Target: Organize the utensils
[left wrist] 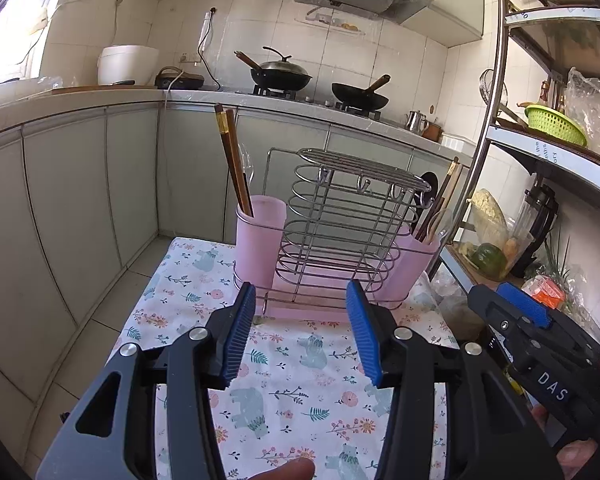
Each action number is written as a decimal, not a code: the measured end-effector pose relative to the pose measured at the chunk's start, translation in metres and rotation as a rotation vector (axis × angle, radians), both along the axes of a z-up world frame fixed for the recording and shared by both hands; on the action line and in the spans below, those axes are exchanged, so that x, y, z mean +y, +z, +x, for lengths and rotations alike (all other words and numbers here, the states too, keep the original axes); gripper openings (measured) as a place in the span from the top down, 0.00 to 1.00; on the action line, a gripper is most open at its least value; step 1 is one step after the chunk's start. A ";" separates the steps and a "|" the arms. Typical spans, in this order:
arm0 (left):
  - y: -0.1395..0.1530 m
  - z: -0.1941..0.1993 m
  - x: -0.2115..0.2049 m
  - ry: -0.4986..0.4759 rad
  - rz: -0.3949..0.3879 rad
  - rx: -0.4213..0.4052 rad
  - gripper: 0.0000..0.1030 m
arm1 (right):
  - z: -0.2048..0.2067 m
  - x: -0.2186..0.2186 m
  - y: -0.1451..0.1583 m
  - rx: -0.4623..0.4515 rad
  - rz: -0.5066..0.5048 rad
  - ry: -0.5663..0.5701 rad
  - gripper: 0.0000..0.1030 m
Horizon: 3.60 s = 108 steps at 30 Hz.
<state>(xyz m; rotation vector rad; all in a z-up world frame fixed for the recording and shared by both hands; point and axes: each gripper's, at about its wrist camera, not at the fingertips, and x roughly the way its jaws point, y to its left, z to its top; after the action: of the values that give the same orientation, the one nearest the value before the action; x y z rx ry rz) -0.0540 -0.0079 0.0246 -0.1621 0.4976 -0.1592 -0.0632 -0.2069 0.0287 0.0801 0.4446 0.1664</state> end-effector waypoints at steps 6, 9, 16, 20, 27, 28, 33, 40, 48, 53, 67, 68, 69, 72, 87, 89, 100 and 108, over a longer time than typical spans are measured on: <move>-0.001 -0.007 0.006 0.000 0.003 0.004 0.54 | -0.007 0.012 0.002 -0.009 -0.031 0.002 0.48; -0.002 -0.006 0.007 0.001 0.005 0.012 0.54 | -0.008 0.017 0.000 -0.007 -0.045 0.001 0.48; -0.010 0.001 0.003 -0.002 0.021 0.047 0.54 | -0.002 0.020 -0.003 -0.004 -0.065 -0.013 0.48; -0.017 0.007 0.002 -0.001 0.021 0.073 0.54 | 0.005 0.022 -0.009 0.014 -0.080 -0.004 0.48; -0.027 0.017 -0.001 0.003 0.034 0.105 0.54 | 0.016 0.022 -0.020 0.030 -0.083 -0.005 0.48; -0.028 0.018 -0.001 0.003 0.037 0.108 0.54 | 0.017 0.022 -0.022 0.032 -0.076 -0.006 0.48; -0.030 0.019 -0.004 0.002 0.054 0.112 0.54 | 0.021 0.019 -0.027 0.039 -0.062 -0.008 0.48; -0.030 0.018 -0.007 0.004 0.060 0.114 0.54 | 0.024 0.019 -0.031 0.033 -0.064 -0.002 0.48; -0.034 0.019 -0.009 0.000 0.059 0.123 0.54 | 0.026 0.018 -0.036 0.042 -0.067 -0.007 0.48; -0.034 0.020 -0.010 -0.003 0.059 0.125 0.54 | 0.027 0.019 -0.038 0.047 -0.068 -0.003 0.48; -0.039 0.020 -0.011 -0.012 0.062 0.132 0.54 | 0.030 0.018 -0.042 0.060 -0.063 0.000 0.48; -0.039 0.020 -0.011 -0.013 0.062 0.133 0.54 | 0.030 0.017 -0.042 0.061 -0.062 0.000 0.48; -0.040 0.020 -0.011 -0.014 0.062 0.134 0.54 | 0.030 0.017 -0.042 0.062 -0.061 -0.001 0.48; -0.040 0.021 -0.011 -0.014 0.061 0.136 0.54 | 0.030 0.018 -0.044 0.065 -0.061 -0.001 0.48; -0.042 0.021 -0.012 -0.015 0.063 0.139 0.54 | 0.030 0.020 -0.047 0.074 -0.067 0.003 0.48; -0.042 0.021 -0.012 -0.014 0.064 0.139 0.54 | 0.030 0.020 -0.047 0.074 -0.067 0.003 0.48; -0.045 0.024 -0.013 -0.015 0.074 0.142 0.54 | 0.031 0.019 -0.052 0.082 -0.067 0.001 0.48; -0.050 0.028 -0.012 -0.024 0.071 0.165 0.54 | 0.034 0.018 -0.054 0.093 -0.067 -0.002 0.48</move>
<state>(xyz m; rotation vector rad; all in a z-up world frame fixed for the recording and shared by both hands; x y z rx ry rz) -0.0256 -0.0195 -0.0250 -0.1005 0.6692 -0.1526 -0.0296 -0.1890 -0.0255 0.0228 0.5428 0.1456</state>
